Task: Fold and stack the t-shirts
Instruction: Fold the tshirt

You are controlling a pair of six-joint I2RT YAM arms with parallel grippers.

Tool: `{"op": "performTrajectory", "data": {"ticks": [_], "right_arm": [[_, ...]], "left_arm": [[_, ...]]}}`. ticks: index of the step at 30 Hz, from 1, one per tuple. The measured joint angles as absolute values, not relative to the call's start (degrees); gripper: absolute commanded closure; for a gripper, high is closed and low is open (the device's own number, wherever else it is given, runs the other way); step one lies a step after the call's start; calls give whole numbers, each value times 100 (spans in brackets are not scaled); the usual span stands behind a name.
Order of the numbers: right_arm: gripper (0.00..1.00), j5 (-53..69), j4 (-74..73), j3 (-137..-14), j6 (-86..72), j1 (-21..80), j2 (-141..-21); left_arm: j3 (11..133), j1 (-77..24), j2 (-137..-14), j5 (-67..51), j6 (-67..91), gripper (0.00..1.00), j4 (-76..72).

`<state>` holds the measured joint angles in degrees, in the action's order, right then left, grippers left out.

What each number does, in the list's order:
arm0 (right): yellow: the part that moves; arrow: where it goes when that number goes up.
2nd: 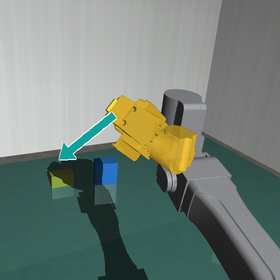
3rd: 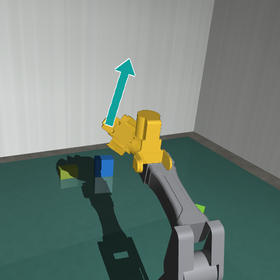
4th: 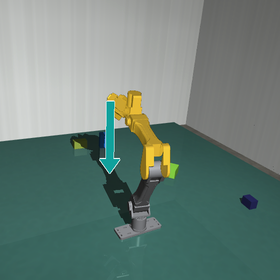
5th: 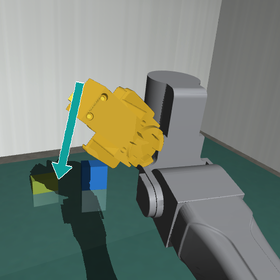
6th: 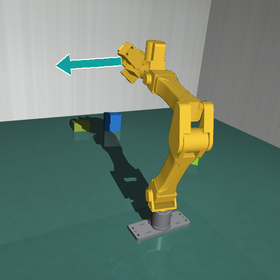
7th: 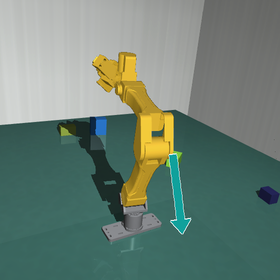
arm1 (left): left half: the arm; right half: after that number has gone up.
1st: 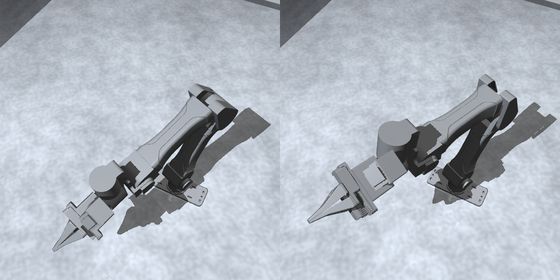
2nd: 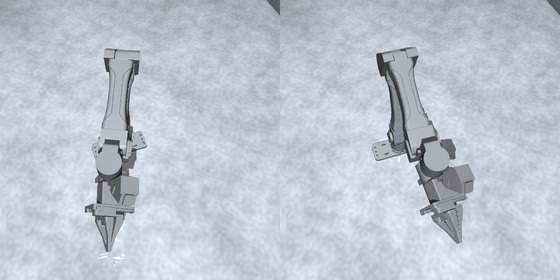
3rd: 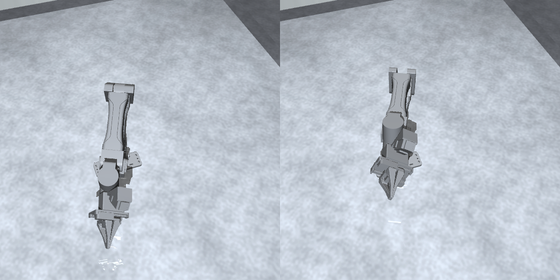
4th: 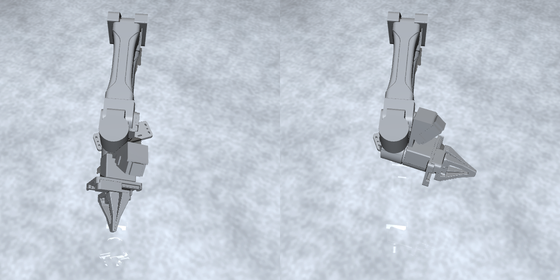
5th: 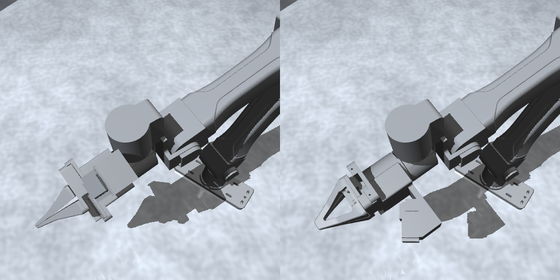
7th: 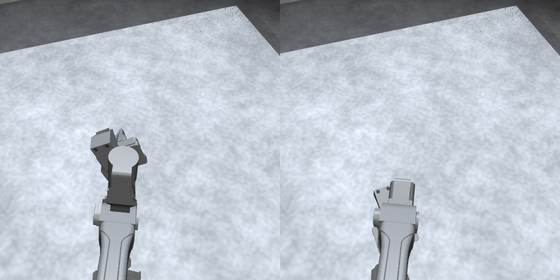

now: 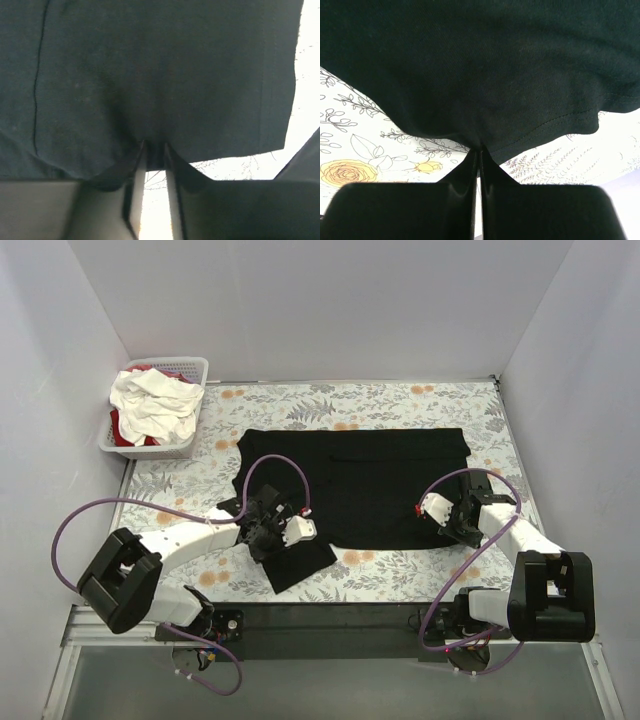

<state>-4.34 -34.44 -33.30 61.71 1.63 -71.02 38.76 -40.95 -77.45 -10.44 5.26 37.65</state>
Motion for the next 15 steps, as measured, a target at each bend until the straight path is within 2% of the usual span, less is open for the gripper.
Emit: {"op": "performTrajectory", "data": {"ticks": [1, 4, 9, 15], "right_arm": [[99, -425, -3448, -3332, 6171, 163, -7100], [99, -368, -3522, -3332, 6173, 163, -7039], [99, -237, -3830, -3345, 6213, 163, -6598], [99, -102, -4147, -3704, 6307, 130, -6324]], "left_arm": [[3872, -4099, -7734, -996, 532, 92, 3745], [3872, -4132, -7671, -1000, 585, 100, 3859], [3918, -4171, -7448, -1105, 718, 100, 4493], [4589, -4066, -7242, -1306, 869, 100, 5194]]}}
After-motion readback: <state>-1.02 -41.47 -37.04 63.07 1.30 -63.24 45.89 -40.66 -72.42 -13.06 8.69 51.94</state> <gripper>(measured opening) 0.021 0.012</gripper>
